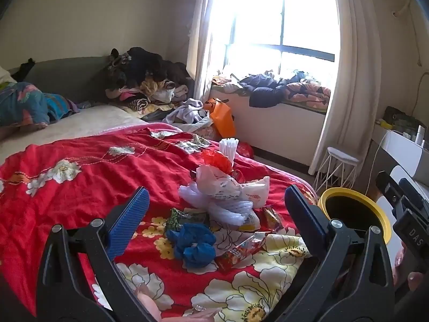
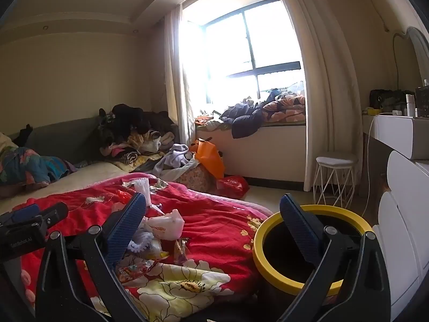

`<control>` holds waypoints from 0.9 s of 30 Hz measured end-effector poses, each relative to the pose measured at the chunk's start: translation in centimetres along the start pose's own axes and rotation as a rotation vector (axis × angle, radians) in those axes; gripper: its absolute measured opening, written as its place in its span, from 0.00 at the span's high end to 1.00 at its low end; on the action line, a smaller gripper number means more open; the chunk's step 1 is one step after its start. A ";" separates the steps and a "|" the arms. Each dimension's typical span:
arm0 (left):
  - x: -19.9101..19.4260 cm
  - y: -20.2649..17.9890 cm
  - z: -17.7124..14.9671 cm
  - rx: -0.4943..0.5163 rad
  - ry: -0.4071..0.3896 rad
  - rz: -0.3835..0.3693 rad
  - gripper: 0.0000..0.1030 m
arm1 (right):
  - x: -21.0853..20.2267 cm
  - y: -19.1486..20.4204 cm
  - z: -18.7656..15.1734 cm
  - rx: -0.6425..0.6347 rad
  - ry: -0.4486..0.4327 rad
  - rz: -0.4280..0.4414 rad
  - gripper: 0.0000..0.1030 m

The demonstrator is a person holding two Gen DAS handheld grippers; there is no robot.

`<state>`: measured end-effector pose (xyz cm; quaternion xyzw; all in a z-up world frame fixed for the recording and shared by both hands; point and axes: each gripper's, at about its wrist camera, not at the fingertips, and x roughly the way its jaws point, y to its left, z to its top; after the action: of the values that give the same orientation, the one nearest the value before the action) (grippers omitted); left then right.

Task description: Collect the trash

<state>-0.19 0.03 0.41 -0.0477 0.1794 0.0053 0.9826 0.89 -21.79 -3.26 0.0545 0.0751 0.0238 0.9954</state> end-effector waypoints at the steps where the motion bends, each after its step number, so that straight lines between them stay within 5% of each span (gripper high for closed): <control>1: 0.0 -0.3 0.0 0.000 0.000 0.000 0.09 | 0.0 0.0 0.0 -0.001 -0.001 -0.001 0.06; 27: -0.1 0.1 0.3 -0.009 -0.004 -0.001 0.09 | -0.6 -0.5 0.6 -0.006 0.002 0.002 0.06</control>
<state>-0.18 0.12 0.72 -0.0520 0.1776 0.0055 0.9827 0.45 -22.34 -2.65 0.0516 0.0759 0.0250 0.9955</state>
